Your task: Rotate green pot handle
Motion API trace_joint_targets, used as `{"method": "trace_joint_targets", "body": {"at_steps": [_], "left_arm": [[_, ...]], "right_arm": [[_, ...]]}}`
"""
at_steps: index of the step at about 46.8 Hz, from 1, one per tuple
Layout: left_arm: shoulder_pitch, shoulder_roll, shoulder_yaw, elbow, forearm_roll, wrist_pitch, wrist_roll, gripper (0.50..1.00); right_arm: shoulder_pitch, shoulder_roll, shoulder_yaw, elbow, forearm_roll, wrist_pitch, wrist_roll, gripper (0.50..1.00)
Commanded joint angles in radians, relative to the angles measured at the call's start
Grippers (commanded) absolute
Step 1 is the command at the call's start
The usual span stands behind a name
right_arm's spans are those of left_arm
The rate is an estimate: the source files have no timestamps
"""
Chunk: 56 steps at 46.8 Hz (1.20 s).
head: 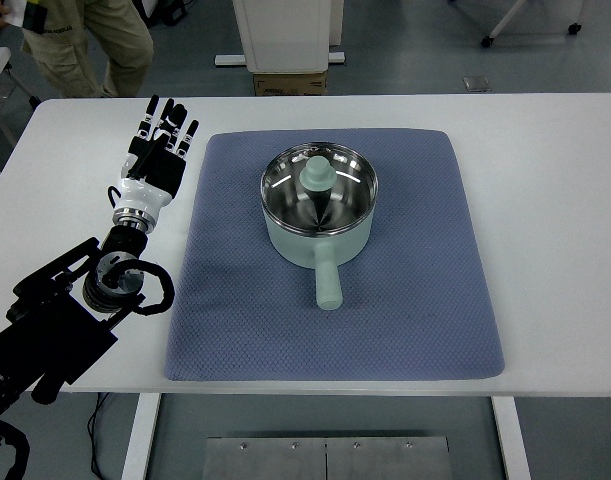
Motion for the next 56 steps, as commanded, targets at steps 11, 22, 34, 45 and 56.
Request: {"method": "trace_joint_targets", "body": {"at_steps": [11,22,34,45,56], "left_arm": [[0.001,0.026,0.003,0.002,0.050,-0.016,-0.006,1.000],[0.006,0.028,0.000,0.002,0.146,-0.051,-0.011,1.000],[0.000,0.029,0.000,0.002,0.155,-0.057,-0.008,1.000],[0.000,0.035,0.000,0.002,0.156,-0.114,-0.006,1.000],[0.000,0.037,0.000,0.000,0.164,-0.143,-0.008,1.000]], "right_arm": [[0.000,0.000,0.000,0.000,0.000,0.000,0.000,1.000],[0.000,0.000,0.000,0.000,0.000,0.000,0.000,1.000],[0.000,0.000,0.000,0.000,0.000,0.000,0.000,1.000],[0.000,0.000,0.000,0.000,0.000,0.000,0.000,1.000],[0.000,0.000,0.000,0.000,0.000,0.000,0.000,1.000]]}}
